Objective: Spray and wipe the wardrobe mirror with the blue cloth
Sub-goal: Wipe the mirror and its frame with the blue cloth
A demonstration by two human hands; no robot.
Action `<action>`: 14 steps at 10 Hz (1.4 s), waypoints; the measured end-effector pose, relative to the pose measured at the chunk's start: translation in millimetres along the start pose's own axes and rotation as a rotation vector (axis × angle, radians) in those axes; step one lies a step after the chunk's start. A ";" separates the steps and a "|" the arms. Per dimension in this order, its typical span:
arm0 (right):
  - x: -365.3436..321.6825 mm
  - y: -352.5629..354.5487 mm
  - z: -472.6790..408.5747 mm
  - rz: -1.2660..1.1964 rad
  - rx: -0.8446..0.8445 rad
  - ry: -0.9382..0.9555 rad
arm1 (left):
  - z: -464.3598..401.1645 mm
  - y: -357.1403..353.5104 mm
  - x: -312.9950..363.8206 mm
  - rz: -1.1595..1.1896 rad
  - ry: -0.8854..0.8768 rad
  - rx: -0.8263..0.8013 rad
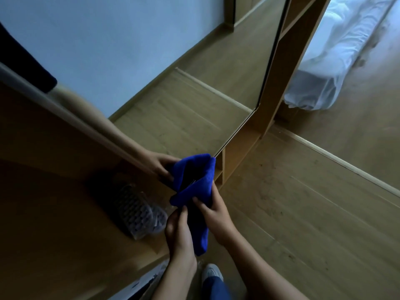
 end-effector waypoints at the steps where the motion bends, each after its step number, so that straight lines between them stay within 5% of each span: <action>1: 0.1 6.5 -3.5 -0.058 -0.036 -0.096 | 5.2 6.0 -0.3 -0.036 -0.069 0.052; 4: 9.4 11.0 -13.2 -0.495 -0.038 -0.343 | 32.5 1.6 20.0 -0.138 -0.331 0.061; 7: 6.1 12.7 -33.0 -0.701 0.094 -0.581 | 68.5 -40.1 45.0 -0.518 -1.040 -0.271; 8: 8.0 8.5 -38.3 -0.725 0.141 -0.621 | 66.8 -31.3 36.3 -0.524 -1.002 -0.272; 9: 11.8 4.8 -32.7 -0.839 0.130 -0.719 | 39.5 5.5 24.1 -0.396 -0.725 0.056; 10: 16.2 8.4 -33.1 -0.902 0.146 -0.743 | 4.1 27.9 -10.0 -0.175 -0.155 0.243; 11: 13.3 9.6 -35.3 -0.944 0.153 -0.751 | -2.5 2.8 -44.7 0.209 0.440 0.129; 13: -3.7 22.9 -35.8 -0.859 0.271 -0.864 | 10.4 -30.3 -53.7 0.565 0.655 0.049; 14: -8.4 23.5 -41.3 -0.900 0.279 -0.922 | 13.8 -29.7 -71.5 0.377 0.465 0.014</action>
Point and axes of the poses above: each hand's wrist, its own z-axis away from the middle knuckle, its own y-axis out of the back of the hand, x = y × z, the point moved 8 cm from there along -z, towards the middle knuckle, and after that the axes turned 13 degrees about x, right-handed, at the moved point
